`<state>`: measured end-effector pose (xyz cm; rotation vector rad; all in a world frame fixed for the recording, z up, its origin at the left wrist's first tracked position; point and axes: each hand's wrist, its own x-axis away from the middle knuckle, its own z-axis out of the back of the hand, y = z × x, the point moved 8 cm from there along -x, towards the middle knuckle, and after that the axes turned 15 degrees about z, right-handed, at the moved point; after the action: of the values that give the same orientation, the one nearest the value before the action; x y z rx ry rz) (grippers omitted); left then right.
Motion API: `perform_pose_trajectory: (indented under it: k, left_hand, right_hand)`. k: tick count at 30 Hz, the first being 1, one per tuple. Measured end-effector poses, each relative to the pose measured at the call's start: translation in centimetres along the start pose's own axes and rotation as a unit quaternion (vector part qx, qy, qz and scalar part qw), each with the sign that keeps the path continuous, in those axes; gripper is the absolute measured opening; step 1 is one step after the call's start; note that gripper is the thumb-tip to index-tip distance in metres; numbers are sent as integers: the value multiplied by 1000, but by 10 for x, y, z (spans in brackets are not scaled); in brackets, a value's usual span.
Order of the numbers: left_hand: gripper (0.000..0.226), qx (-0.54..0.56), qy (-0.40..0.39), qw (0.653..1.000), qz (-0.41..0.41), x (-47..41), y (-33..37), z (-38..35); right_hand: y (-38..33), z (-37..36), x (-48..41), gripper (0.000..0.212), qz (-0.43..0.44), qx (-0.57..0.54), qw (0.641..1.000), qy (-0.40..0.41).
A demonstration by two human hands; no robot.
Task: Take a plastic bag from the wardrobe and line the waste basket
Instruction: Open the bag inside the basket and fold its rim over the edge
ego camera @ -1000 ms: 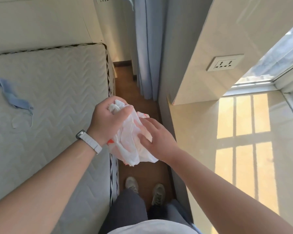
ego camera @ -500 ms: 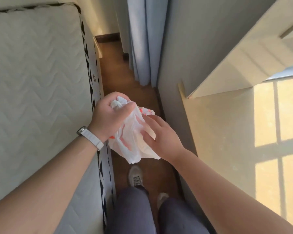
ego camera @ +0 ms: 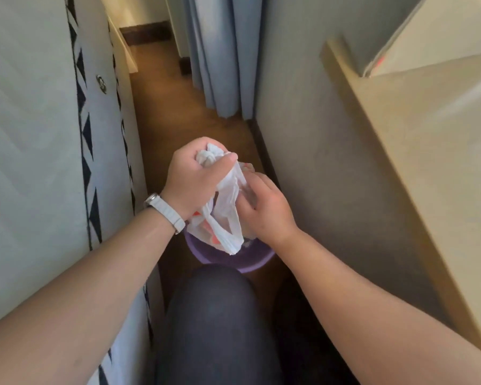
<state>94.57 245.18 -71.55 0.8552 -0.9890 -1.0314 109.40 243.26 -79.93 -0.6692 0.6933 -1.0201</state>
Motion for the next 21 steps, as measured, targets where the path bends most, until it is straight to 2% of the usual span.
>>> perform_pose_trajectory:
  k: [3, 8, 21]
  left_hand:
    - [8, 32, -6, 999, -5, 0, -20, -7]
    - [7, 53, -34, 998, 0, 17, -46, -16]
    - [7, 113, -108, 988, 7, 66, -52, -40]
  right_hand:
    - [14, -10, 14, 36, 5, 4, 999, 37]
    - [3, -15, 38, 32, 85, 8, 995, 48]
    - [-10, 1, 95, 34, 109, 21, 991, 71]
